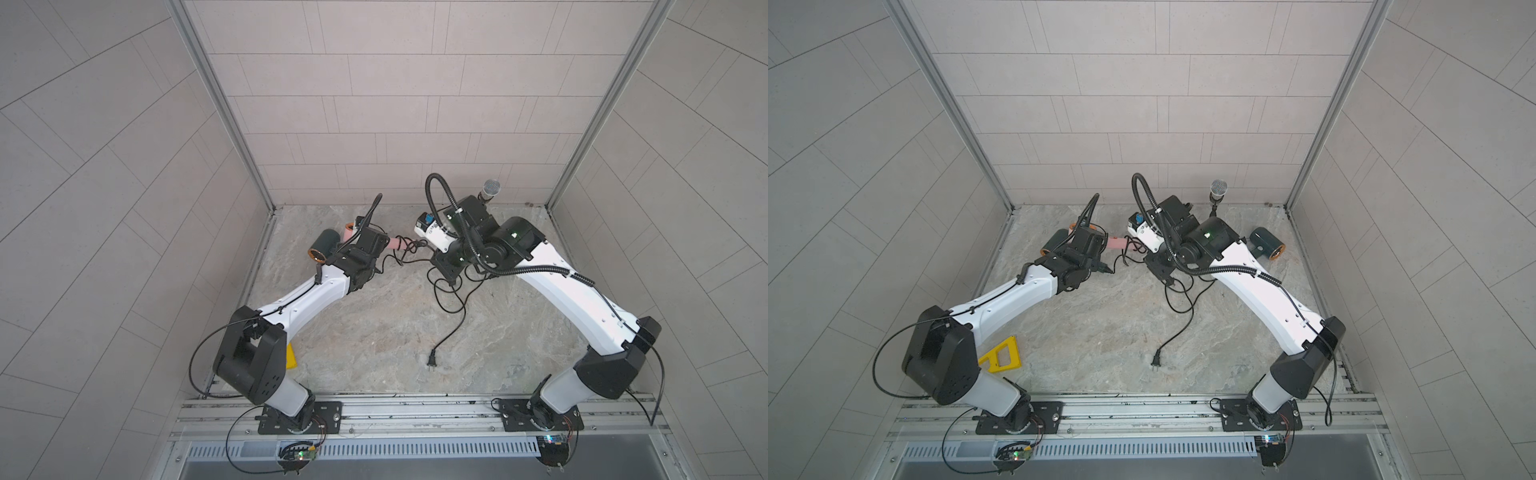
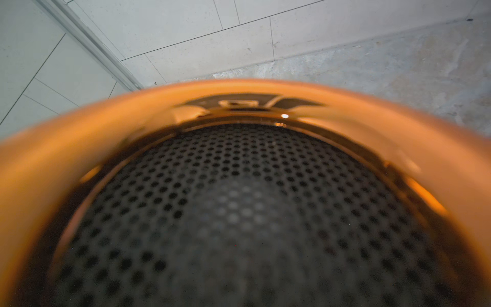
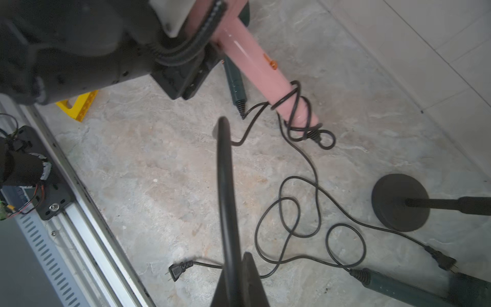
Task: Wrap the cord around the hair dryer
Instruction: Wrap the power cord around the hair dryer.
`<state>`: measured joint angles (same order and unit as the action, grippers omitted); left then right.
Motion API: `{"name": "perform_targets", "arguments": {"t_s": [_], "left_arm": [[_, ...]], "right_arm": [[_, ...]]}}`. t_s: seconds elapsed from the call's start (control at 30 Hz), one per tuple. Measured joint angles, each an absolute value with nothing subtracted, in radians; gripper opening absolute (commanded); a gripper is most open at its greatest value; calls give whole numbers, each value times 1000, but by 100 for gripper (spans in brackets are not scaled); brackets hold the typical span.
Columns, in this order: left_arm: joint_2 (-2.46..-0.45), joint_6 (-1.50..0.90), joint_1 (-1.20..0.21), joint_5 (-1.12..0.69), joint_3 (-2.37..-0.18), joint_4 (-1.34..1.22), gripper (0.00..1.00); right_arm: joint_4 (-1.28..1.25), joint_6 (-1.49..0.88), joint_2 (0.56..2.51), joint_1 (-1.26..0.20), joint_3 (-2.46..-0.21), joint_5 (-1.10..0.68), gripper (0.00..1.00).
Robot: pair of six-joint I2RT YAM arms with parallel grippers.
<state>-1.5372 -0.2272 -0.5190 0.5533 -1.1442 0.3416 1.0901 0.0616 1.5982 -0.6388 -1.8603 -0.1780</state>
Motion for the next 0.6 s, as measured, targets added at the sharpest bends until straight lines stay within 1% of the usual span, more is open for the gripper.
{"name": "perform_targets", "arguments": {"t_s": [0.2,0.33,0.5,0.6], "left_arm": [[-1557,-171,-532,458,-1144,365,0],[-1571,-82,-586,352,-1144,408,0],[-1560,-6,-680,150,-1142,425,0],[-1490,-15,-686,43,-1093,398,0]], "right_arm": [[1115,72,1742,-505,-2029,-144,0],[1122,72,1816,-433,-2098,-150,0],[1123,71,1882,-336,-2111,-154,0],[1112,76,1894,-286,-2059,-147,0]]}}
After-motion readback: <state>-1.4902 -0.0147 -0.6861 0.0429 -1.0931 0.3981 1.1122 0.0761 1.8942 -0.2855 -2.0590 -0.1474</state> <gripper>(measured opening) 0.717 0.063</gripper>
